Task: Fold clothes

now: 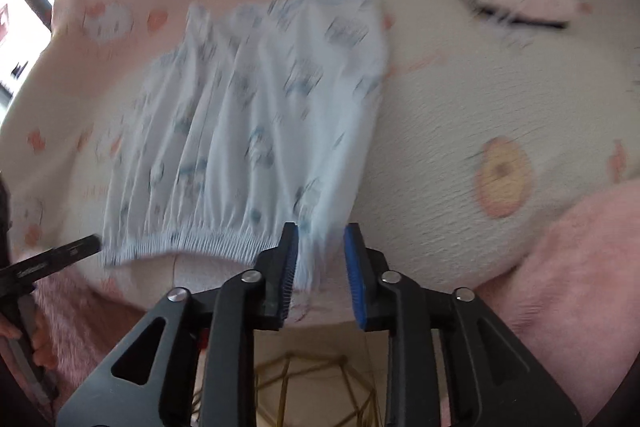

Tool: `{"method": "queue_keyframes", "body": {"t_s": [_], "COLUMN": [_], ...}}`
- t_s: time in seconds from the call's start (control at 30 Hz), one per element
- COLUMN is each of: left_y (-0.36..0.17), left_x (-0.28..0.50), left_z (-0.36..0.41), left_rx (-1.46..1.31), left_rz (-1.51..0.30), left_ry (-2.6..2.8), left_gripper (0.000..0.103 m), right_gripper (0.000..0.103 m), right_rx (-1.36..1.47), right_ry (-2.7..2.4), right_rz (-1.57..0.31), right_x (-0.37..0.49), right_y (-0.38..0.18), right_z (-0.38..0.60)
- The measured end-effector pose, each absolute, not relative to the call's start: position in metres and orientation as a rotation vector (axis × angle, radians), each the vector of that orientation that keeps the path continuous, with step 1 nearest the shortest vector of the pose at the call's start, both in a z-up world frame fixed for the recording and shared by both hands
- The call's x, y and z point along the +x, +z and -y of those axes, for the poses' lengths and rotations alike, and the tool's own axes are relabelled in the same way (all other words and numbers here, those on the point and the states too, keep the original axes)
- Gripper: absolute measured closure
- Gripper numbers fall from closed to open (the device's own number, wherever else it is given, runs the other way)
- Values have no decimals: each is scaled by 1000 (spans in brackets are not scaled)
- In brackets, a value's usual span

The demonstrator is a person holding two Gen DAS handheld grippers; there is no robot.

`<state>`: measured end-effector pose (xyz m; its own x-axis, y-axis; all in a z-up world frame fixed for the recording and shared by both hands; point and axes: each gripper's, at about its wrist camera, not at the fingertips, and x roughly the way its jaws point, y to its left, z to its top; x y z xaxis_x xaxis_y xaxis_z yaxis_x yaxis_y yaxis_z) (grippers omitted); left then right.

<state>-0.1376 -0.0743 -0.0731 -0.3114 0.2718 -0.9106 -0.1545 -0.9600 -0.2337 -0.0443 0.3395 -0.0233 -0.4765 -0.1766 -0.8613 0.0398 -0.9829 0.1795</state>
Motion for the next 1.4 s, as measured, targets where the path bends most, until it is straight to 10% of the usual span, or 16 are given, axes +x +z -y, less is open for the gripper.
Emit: {"method": "queue_keyframes", "body": {"t_s": [0.33,1.4], "left_y": [-104,-82], "left_x": [-165,-167], "left_z": [-13,30], "left_rx": [-1708,-1651], "left_rz": [-151,80], "left_ry": [2174,2152], "left_gripper": [58,56], "right_gripper": [75,74], "right_rx": [1640,1532], "right_ry": [-2400,-2482], "right_rz": [-30,-99], "right_x": [-69,-57], "right_y": [-77,-65], "right_z": [-281,-284]}}
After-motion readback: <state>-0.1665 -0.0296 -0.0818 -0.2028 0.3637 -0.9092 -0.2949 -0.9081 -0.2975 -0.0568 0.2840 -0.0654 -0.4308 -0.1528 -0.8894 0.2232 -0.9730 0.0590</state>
